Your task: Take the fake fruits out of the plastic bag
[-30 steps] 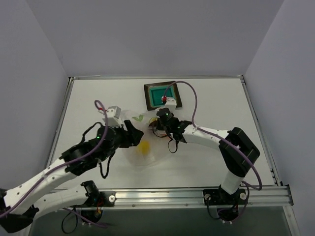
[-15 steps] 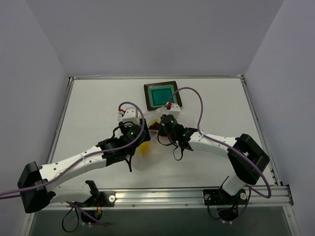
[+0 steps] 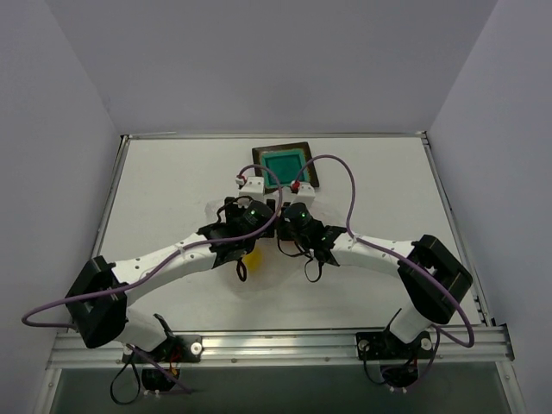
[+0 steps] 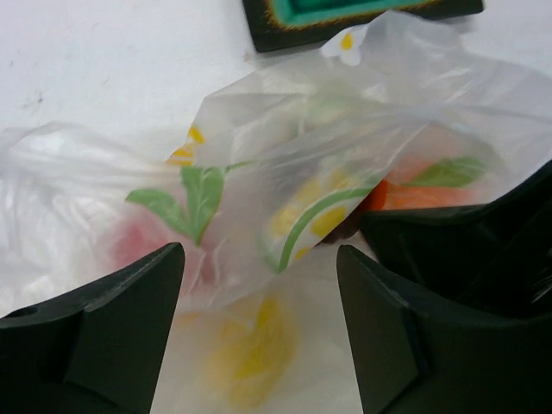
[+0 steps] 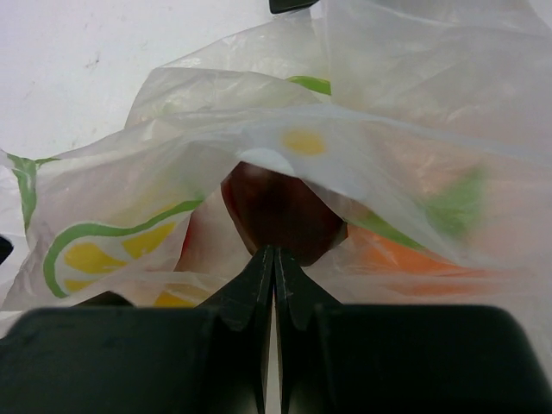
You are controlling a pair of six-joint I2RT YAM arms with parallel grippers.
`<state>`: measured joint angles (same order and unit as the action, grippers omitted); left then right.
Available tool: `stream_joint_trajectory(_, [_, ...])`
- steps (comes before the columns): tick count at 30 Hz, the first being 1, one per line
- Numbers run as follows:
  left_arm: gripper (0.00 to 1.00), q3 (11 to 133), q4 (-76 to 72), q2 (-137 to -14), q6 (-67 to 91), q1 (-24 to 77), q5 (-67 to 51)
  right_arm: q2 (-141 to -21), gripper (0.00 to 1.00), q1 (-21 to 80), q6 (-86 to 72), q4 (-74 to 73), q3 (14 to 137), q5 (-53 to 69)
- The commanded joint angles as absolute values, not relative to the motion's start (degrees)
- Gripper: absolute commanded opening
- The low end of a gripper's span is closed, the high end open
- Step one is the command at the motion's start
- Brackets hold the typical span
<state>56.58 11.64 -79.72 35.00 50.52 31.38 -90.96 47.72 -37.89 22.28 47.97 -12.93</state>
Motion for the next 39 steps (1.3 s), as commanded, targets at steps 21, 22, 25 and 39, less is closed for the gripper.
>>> stream_joint_trajectory(21, [0.07,66.4,14.6,-89.9,25.7,38.1,14.1,-86.2,0.73,45.7,-24.0,21.4,45.6,7.8])
stream_joint_trajectory(22, [0.04,66.5,14.4,-90.2,25.8,37.7,13.9,-86.7,0.7,45.7,-23.9,21.5,45.6,8.3])
stream_joint_trajectory(25, [0.02,66.7,13.5,-90.8,25.9,37.1,13.4,-89.2,0.47,45.8,-23.8,22.2,46.0,10.1])
stream_joint_trajectory(39, [0.02,73.9,9.2,-99.1,25.5,33.8,12.7,-82.4,0.0,54.7,-28.3,24.6,36.3,9.8])
